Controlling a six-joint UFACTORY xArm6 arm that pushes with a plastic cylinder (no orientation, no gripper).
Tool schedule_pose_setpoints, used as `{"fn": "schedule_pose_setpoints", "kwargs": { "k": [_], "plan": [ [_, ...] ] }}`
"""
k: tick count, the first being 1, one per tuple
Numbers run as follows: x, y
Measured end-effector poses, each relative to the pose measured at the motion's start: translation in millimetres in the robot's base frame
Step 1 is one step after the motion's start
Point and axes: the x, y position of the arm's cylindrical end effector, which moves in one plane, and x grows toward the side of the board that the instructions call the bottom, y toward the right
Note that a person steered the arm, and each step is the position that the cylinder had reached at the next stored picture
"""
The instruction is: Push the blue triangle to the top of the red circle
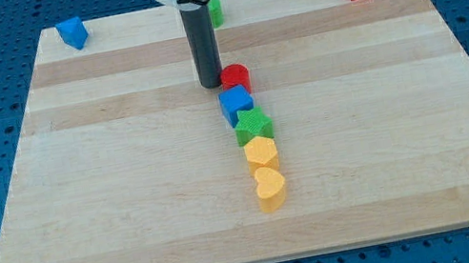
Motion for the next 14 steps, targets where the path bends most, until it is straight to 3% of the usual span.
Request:
{"fn": "schedule_pose_setpoints", "kwargs": {
  "k": [2, 3, 4, 5, 6, 8, 9, 12, 14],
  "plan": [
    [0, -8],
    [-16, -105],
    [-73, -201],
    [-104, -268],
    [-106, -270],
    [-168, -268],
    [-174, -253],
    [-78, -152],
    [-110, -234]
  ]
}}
